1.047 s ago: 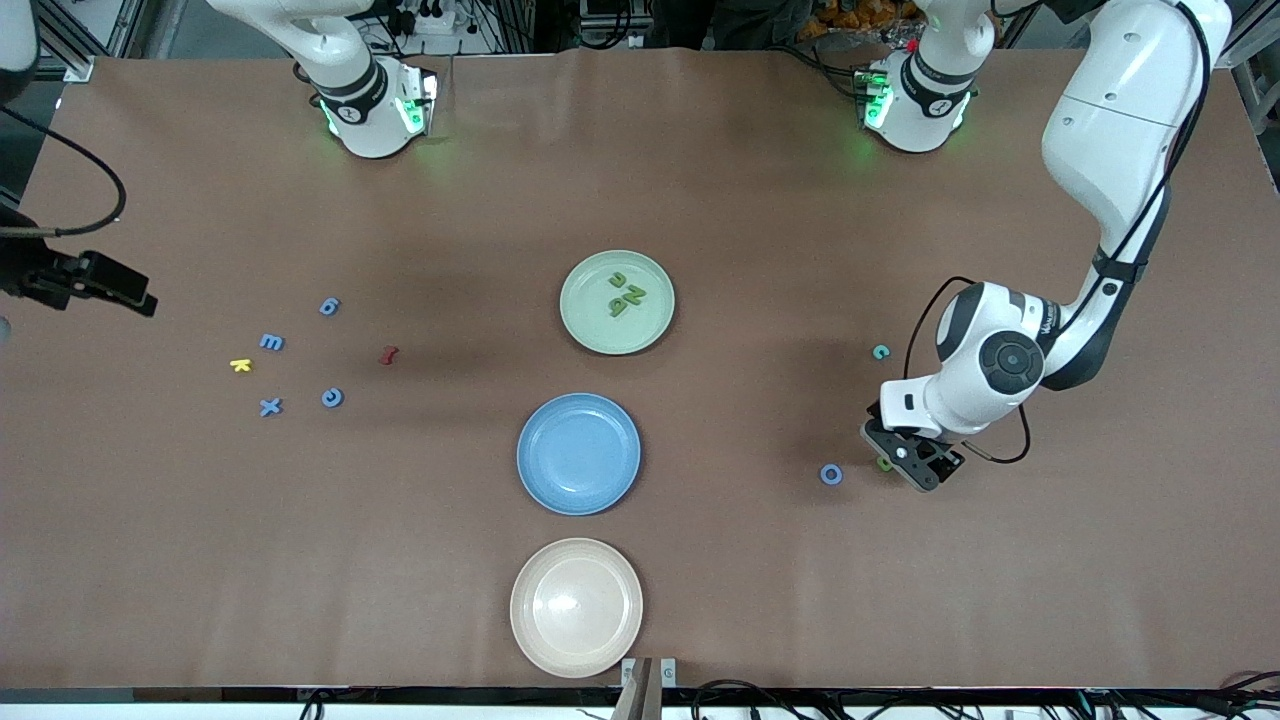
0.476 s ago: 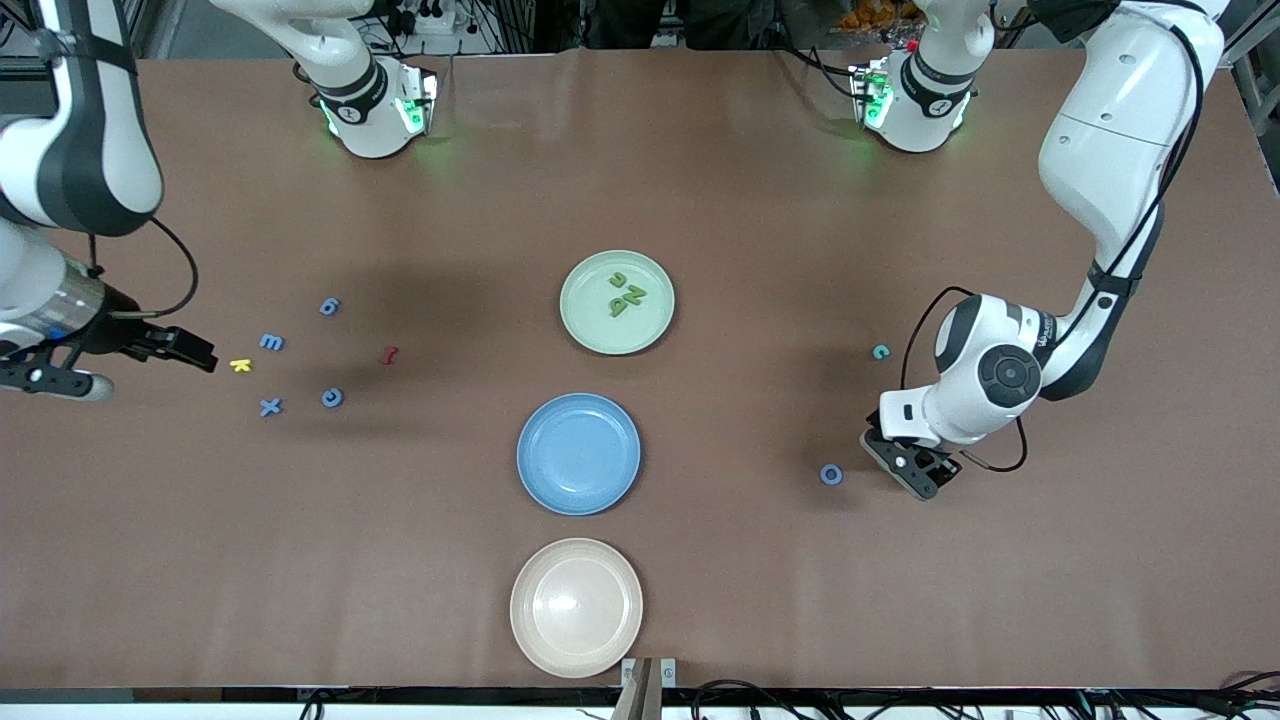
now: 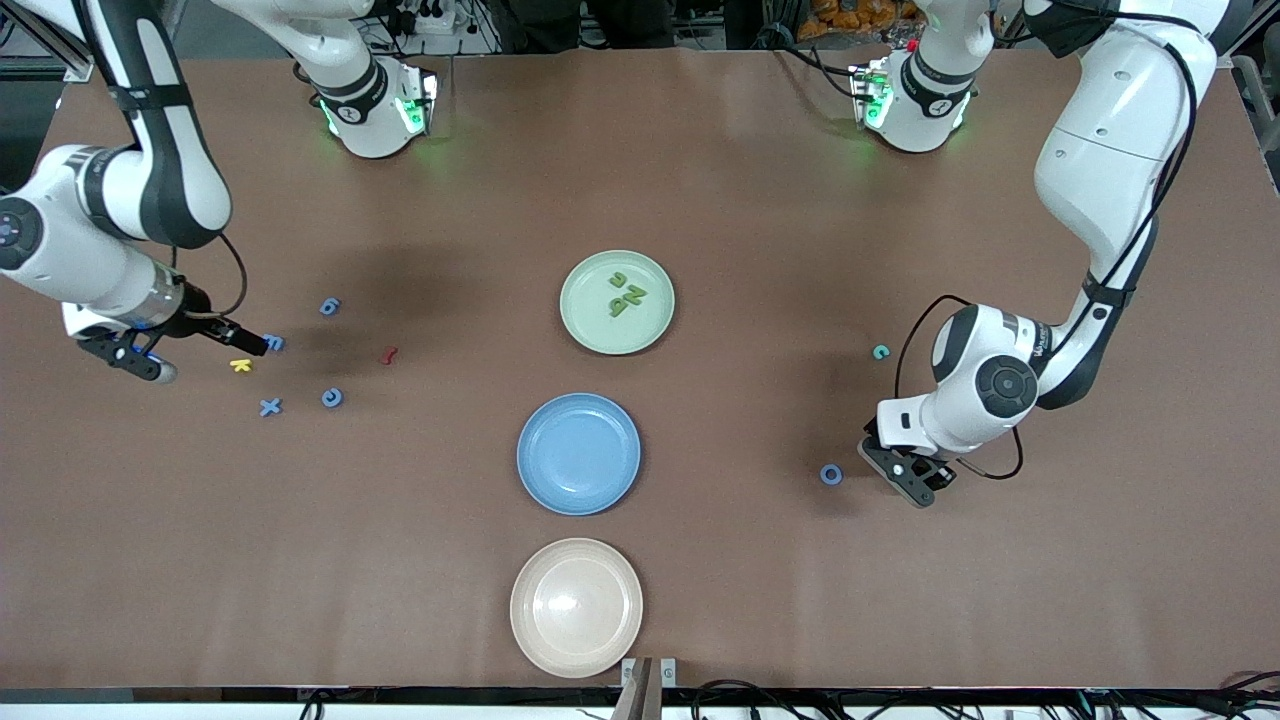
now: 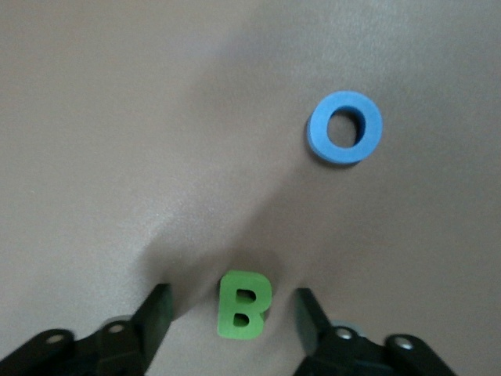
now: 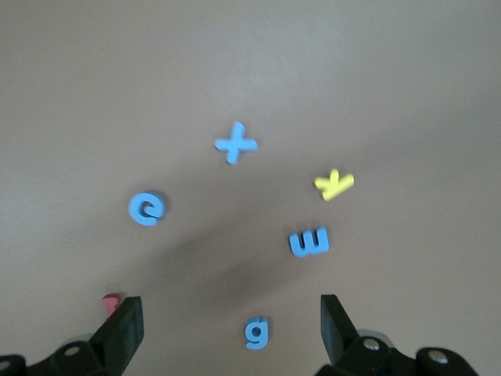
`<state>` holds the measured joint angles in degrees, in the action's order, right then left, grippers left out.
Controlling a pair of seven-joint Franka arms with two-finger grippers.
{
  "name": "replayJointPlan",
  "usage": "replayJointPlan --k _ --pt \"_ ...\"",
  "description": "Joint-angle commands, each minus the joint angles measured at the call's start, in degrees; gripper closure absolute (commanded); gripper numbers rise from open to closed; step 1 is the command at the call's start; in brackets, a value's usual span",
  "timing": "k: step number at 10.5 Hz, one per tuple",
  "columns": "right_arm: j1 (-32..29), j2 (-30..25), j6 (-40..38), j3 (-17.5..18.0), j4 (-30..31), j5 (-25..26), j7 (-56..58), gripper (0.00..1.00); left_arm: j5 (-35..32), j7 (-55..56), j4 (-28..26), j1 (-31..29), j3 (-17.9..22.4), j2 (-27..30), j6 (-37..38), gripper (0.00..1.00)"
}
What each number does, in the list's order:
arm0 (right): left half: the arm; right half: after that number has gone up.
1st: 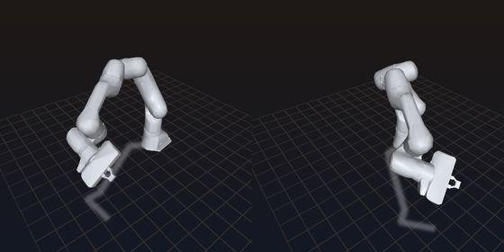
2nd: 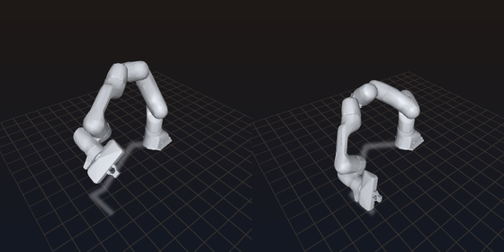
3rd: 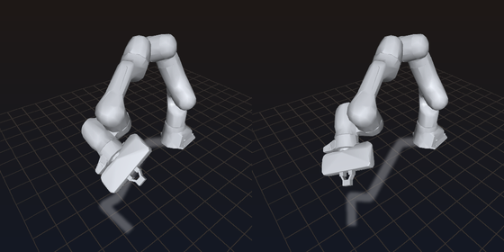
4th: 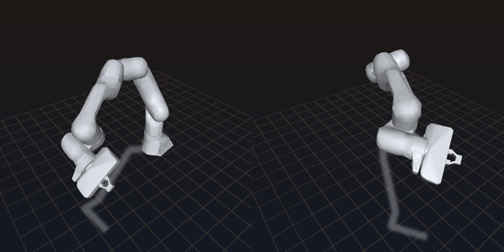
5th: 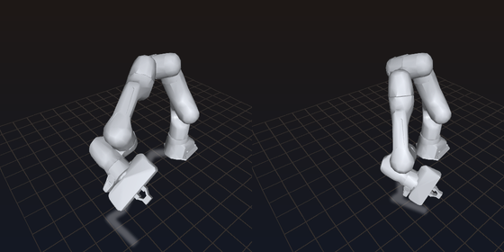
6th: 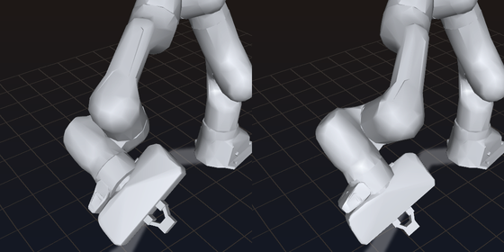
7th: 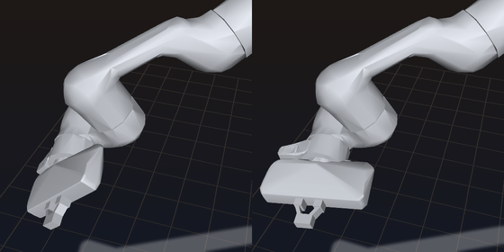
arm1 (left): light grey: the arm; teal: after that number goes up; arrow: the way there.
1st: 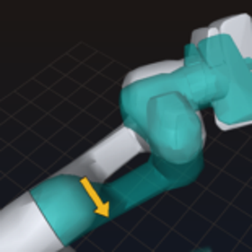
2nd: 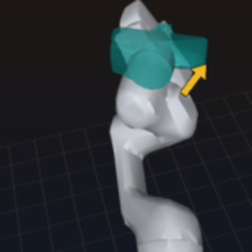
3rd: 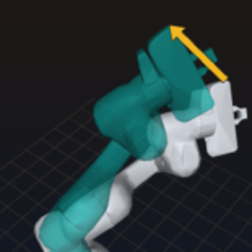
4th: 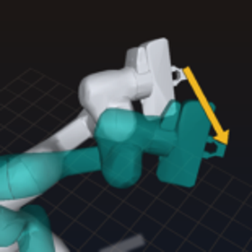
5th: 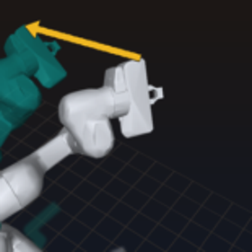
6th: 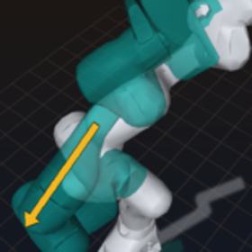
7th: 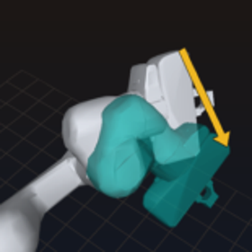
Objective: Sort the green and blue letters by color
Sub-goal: 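Grasp the green B with the left gripper while the right gripper reaches letters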
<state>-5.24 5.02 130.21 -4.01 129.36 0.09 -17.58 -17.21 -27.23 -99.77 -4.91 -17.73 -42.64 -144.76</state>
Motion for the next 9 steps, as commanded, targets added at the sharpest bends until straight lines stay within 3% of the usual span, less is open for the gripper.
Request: replayJointPlan --k 1,2,4,6,9 --pt "-0.5 -1.9 8.3 0.5 9.7 0.6 -10.4 0.0 0.7 4.2 1.8 0.8 0.2 -0.8 0.2 0.84" --pt "-0.6 -1.2 11.3 0.4 11.8 0.6 -12.6 0.0 1.0 4.9 1.6 0.8 0.2 -0.7 0.2 1.0" --pt "0.2 1.9 14.7 0.5 13.5 0.6 -18.2 0.0 1.1 8.4 1.2 0.7 -0.1 -0.3 0.5 1.0" --pt "0.8 1.5 16.6 0.5 15.9 0.6 -19.7 0.0 1.1 14.0 0.4 0.8 -1.7 1.0 2.6 1.0" --pt "2.5 1.7 21.7 0.5 20.4 0.6 -19.8 0.0 1.1 30.5 0.3 5.1 -5.3 4.2 9.1 1.0"
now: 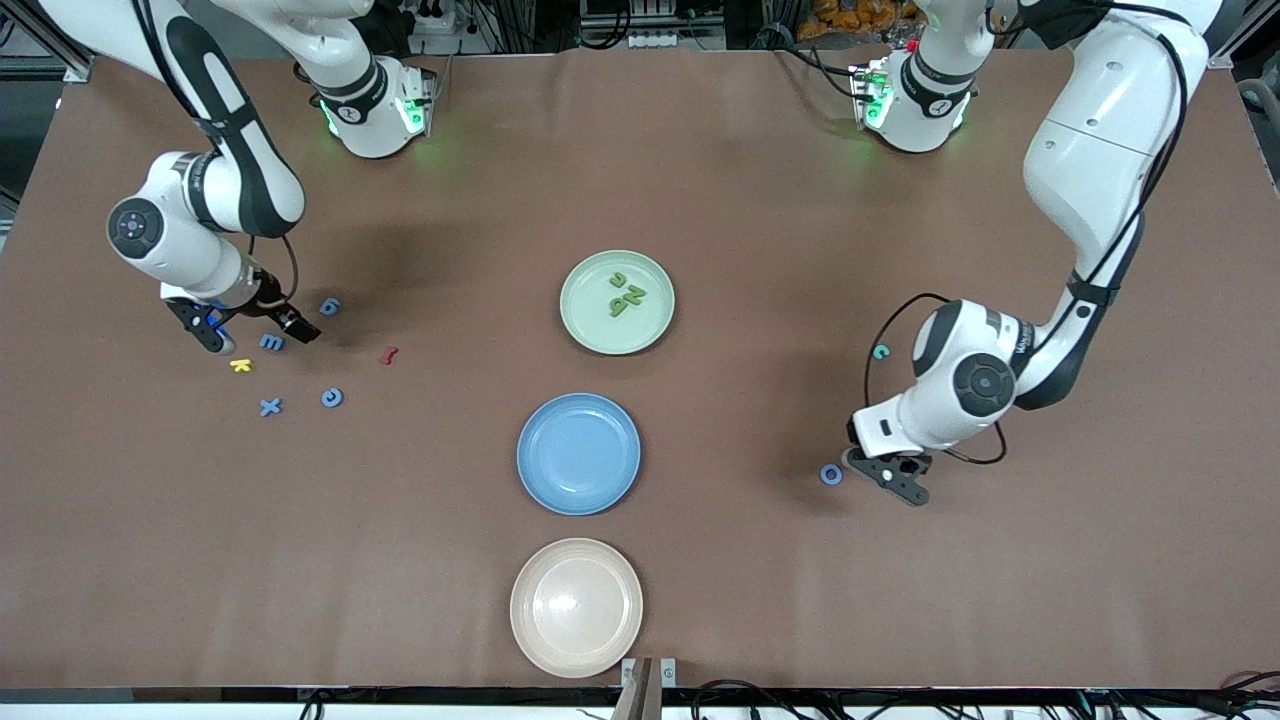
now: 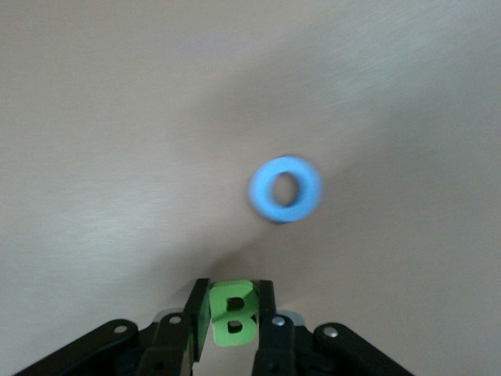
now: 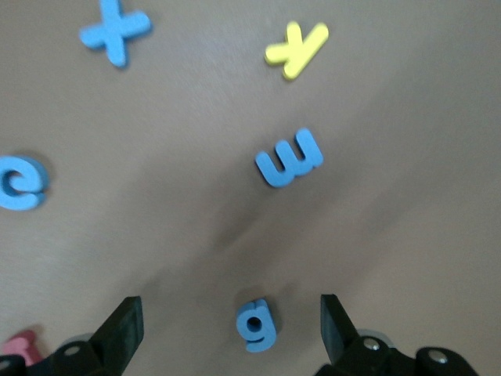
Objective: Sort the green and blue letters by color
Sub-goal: 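Grasp the green B with the left gripper while the right gripper reaches letters, then place the B on the green plate while the right gripper grasps blue g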
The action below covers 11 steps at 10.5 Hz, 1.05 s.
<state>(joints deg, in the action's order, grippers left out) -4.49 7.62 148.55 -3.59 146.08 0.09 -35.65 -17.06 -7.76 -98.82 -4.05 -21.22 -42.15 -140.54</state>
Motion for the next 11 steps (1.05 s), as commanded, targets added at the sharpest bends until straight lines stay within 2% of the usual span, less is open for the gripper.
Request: replayJointPlan --k 1,2,3,4,5,9,11 --pt "2.5 -0.6 3.6 0.2 3.8 0.5 -1.7 0.0 1.0 16.2 -0.6 7.0 -2.0 5.0 6.8 1.0" --pt "3.3 -0.9 3.6 0.1 4.6 0.5 -1.8 0.05 1.0 20.6 -0.8 9.3 -2.7 6.0 8.3 1.0" --pt "3.3 -1.0 4.0 0.1 5.3 0.5 -1.8 0.06 1.0 27.7 -0.9 10.3 -5.3 6.2 9.7 1.0" --pt "3.3 -1.0 5.3 0.1 6.3 0.5 -1.7 0.07 1.0 38.2 -0.9 11.6 -8.5 6.0 10.3 1.0" --pt "3.3 -0.7 6.7 0.1 6.7 0.5 -1.7 0.07 0.4 45.9 -0.9 14.5 -9.5 5.9 10.4 1.0" --pt "2.7 2.1 11.0 0.1 8.0 0.5 -1.2 0.13 0.1 62.9 0.6 26.3 -9.5 5.2 10.4 1.0" --pt "1.8 3.0 12.0 0.2 8.1 0.6 -0.9 0.13 0.2 68.6 1.3 30.2 -9.3 4.4 10.2 1.0"
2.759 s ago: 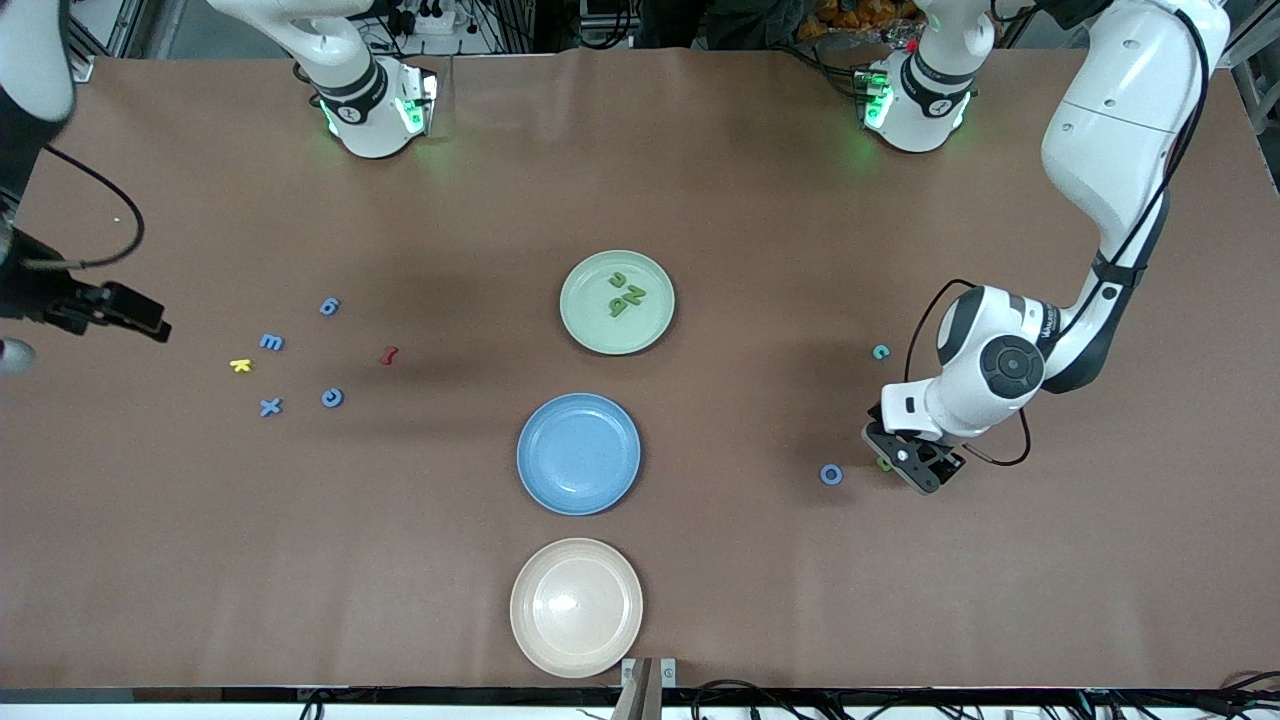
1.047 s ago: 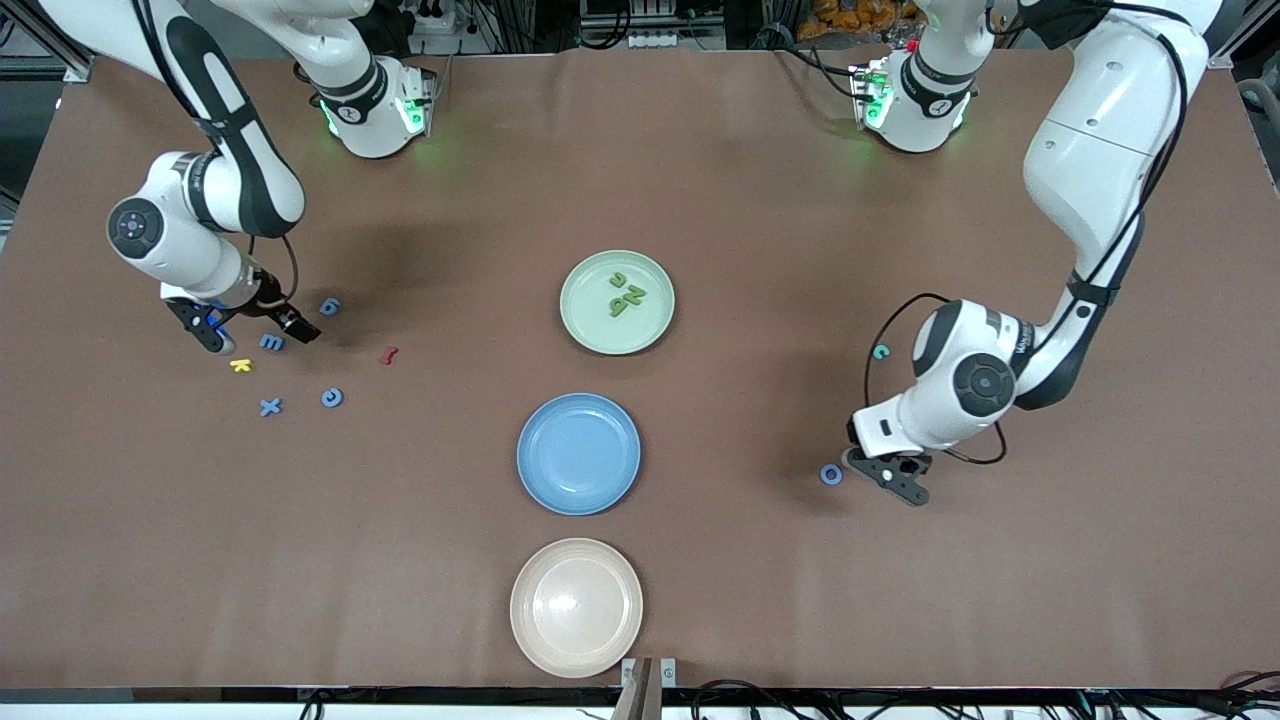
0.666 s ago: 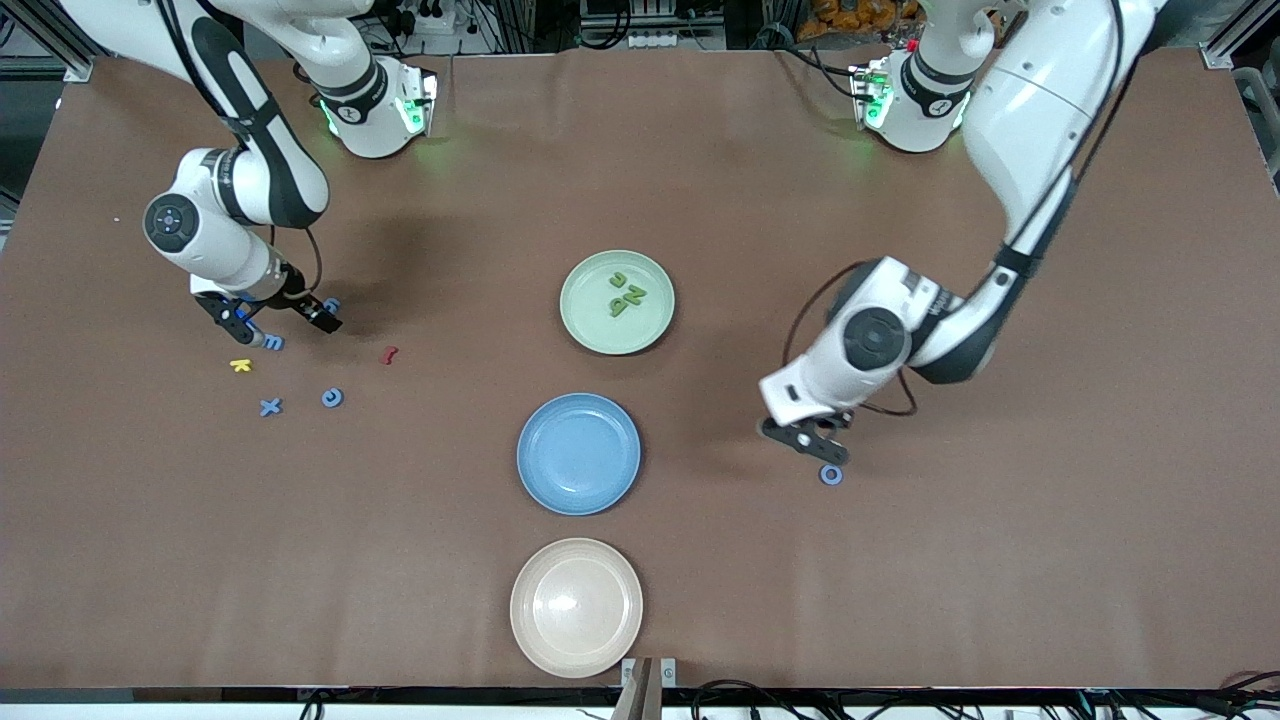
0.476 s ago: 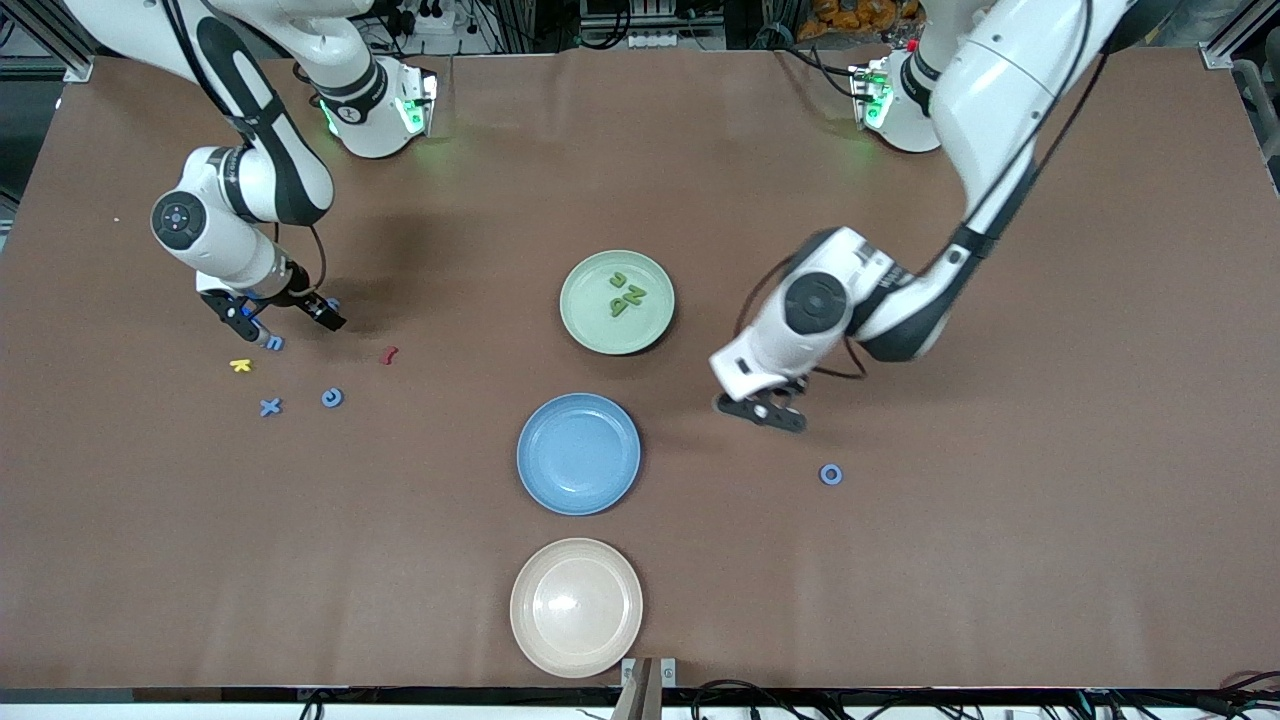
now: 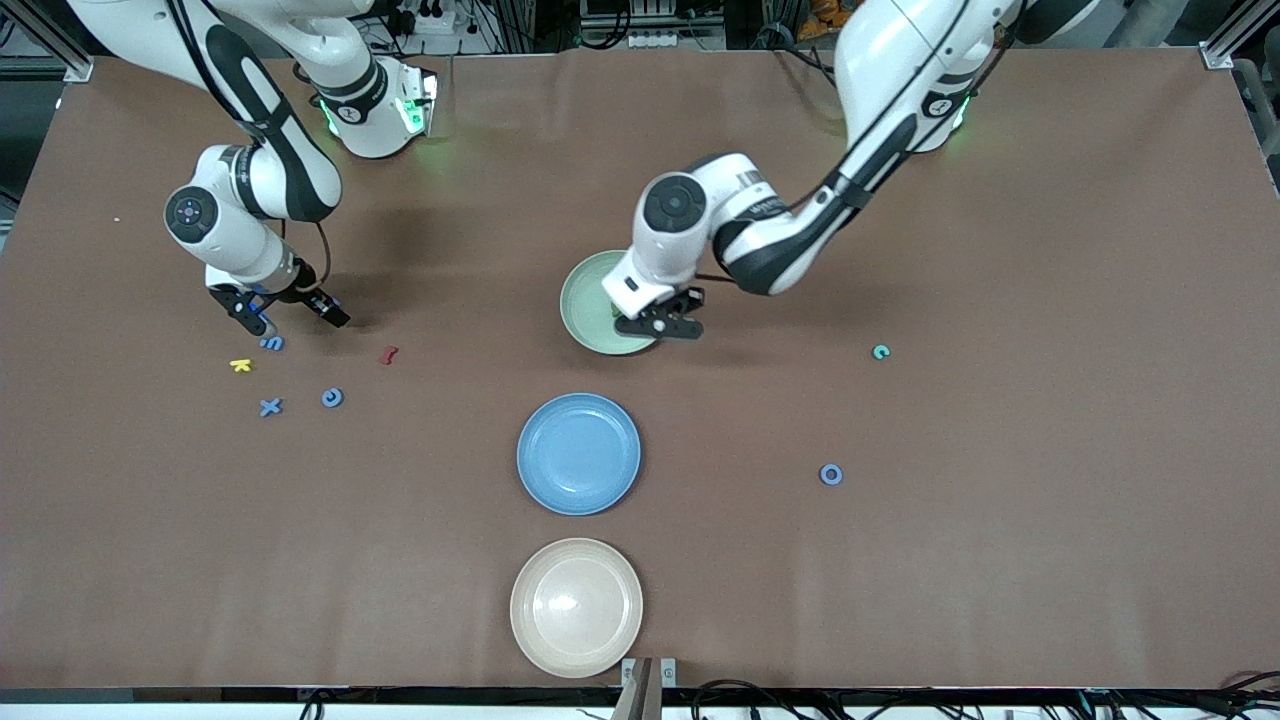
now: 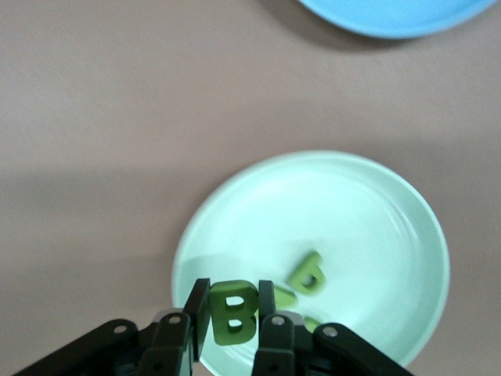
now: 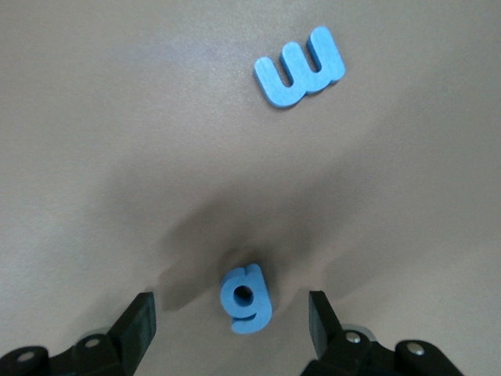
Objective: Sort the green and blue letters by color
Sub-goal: 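Place the B on the green plate while the right gripper grasps blue g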
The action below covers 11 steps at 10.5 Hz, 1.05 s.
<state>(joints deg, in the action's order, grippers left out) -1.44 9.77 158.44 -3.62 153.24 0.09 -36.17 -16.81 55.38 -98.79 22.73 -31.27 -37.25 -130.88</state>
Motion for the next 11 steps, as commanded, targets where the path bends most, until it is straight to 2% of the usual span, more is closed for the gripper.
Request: replayJointPlan --k 1,2,3,4,5,7,8,11 --pt "-1.3 1.0 2.1 0.2 1.1 0.6 -0.4 0.19 -0.1 8.2 1.3 5.2 0.9 -0.5 0.5 1.0" --pt "-1.3 1.0 2.1 0.2 1.2 0.6 -0.3 0.33 -0.3 10.9 1.5 6.5 0.9 -1.0 0.2 1.0" --pt "-1.3 1.0 2.1 0.2 1.1 0.6 0.0 0.49 -1.5 12.0 1.5 6.7 0.9 -1.1 0.2 0.95" --pt "-1.3 0.9 2.1 0.2 1.2 0.6 0.0 0.6 -1.8 11.2 1.5 5.9 0.9 -1.0 0.1 0.27" --pt "-1.3 0.9 2.1 0.2 1.1 0.6 0.0 0.6 -1.8 11.1 1.6 5.2 1.0 -1.1 0.0 0.0" --pt "-1.7 0.9 2.1 0.2 1.1 0.6 0.0 0.67 -2.1 11.0 3.3 3.3 1.0 -0.2 0.0 0.0" --pt "-1.8 0.9 1.9 0.2 1.0 0.6 0.0 0.71 -1.9 9.2 3.5 -0.6 0.7 0.3 0.0 0.0" --pt "-1.8 0.9 1.6 0.2 0.7 0.6 0.0 0.82 -1.0 -7.8 3.6 -10.1 0.5 5.5 1.9 0.0"
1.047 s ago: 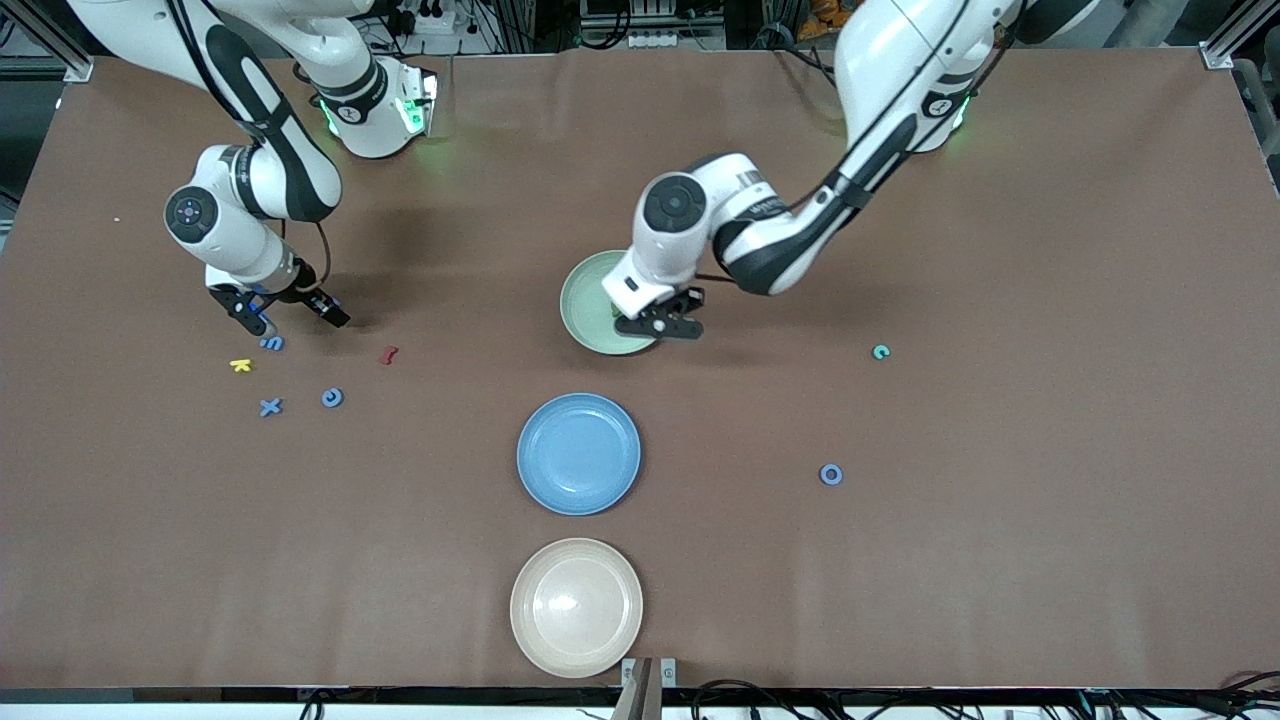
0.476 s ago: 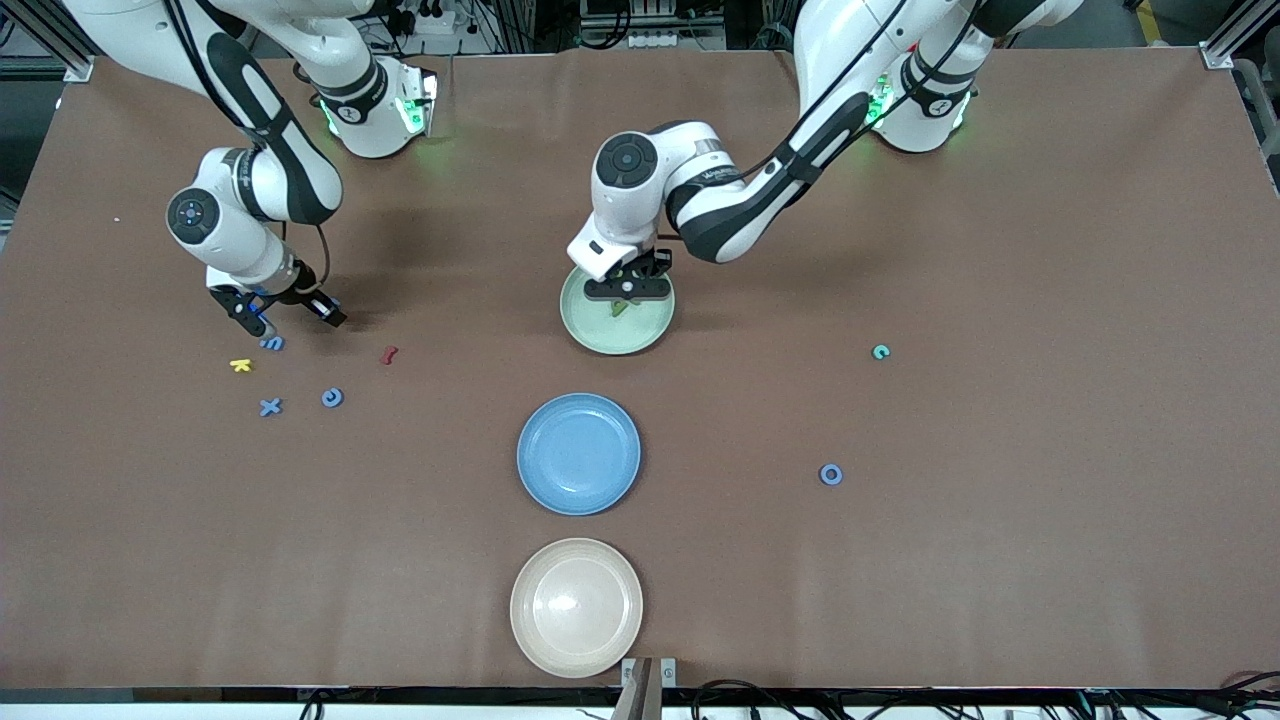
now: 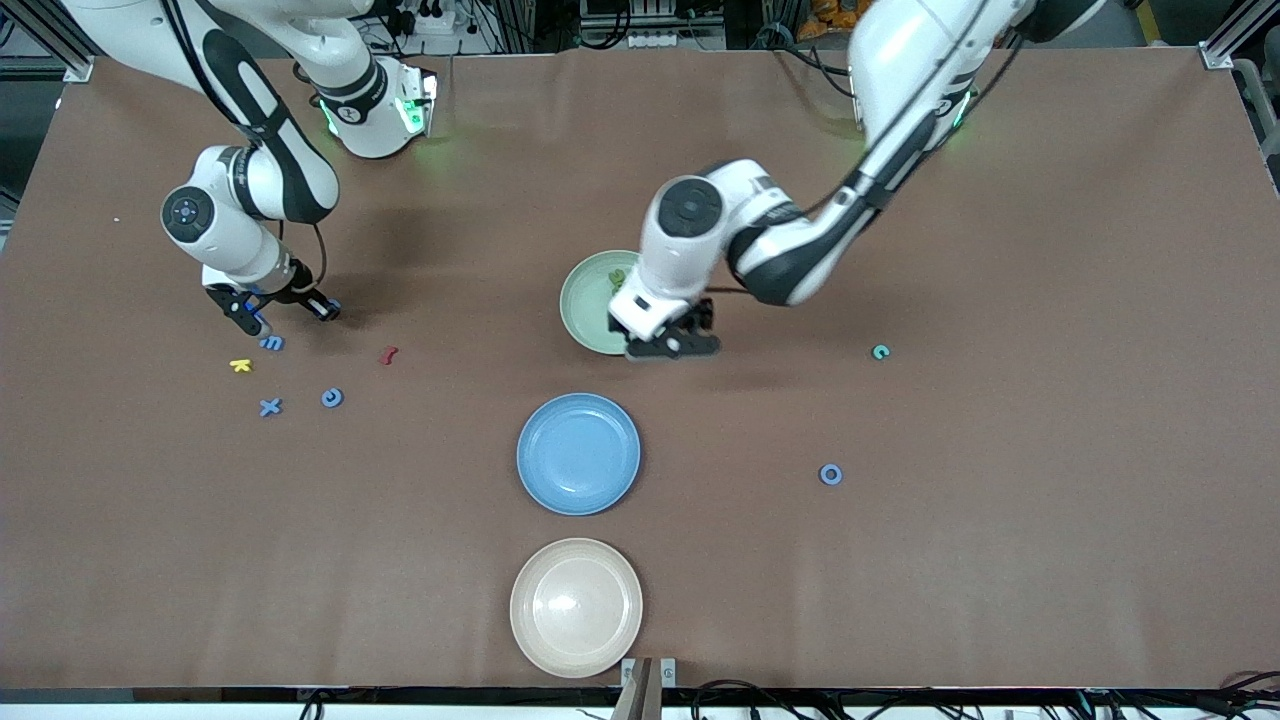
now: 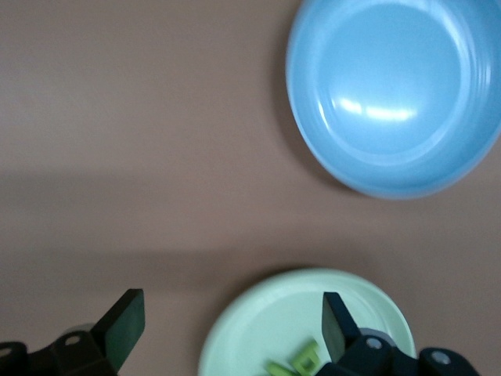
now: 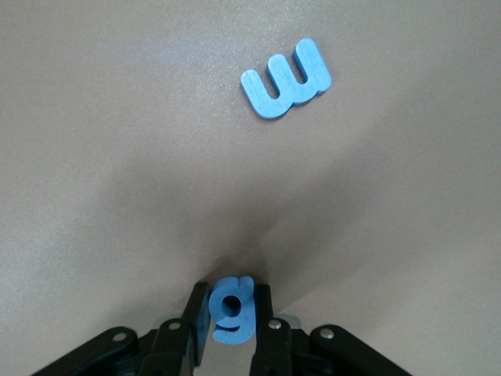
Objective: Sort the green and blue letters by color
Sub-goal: 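Withdraw the left gripper while the right gripper lifts the blue g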
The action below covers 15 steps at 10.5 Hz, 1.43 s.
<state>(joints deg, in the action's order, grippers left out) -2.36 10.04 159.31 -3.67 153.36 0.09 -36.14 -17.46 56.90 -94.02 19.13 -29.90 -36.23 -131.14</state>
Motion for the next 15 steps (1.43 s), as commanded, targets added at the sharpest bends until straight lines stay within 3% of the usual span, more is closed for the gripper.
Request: replayJointPlan --k 1,4,7,9,12,15 --pt "-0.8 0.2 0.6 0.2 0.5 0.6 0.1 0.84 -0.4 -13.4 -1.2 -9.0 -0.9 5.5 3.5 0.0" --pt "-0.3 -3.9 -10.5 0.4 -5.4 0.6 0.1 0.9 -0.4 -25.4 -1.2 -16.8 -0.3 9.9 6.8 0.0" --pt "3.4 -5.7 -15.2 0.7 -11.2 0.6 1.2 0.91 0.5 -38.1 -1.2 -20.1 4.2 15.3 10.1 0.0" --pt "8.0 -4.4 -17.4 1.1 -17.9 0.6 3.9 0.95 6.7 -43.9 -1.2 -20.0 8.8 20.0 13.9 0.0" --pt "17.1 3.6 -24.0 1.1 -34.8 0.3 3.8 0.97 11.9 -52.1 -1.2 -20.0 14.5 26.2 17.2 0.0" --pt "23.2 17.2 -24.1 0.9 -52.7 -0.5 2.5 0.97 14.5 -52.7 -0.7 -20.2 17.1 32.7 24.6 0.0"
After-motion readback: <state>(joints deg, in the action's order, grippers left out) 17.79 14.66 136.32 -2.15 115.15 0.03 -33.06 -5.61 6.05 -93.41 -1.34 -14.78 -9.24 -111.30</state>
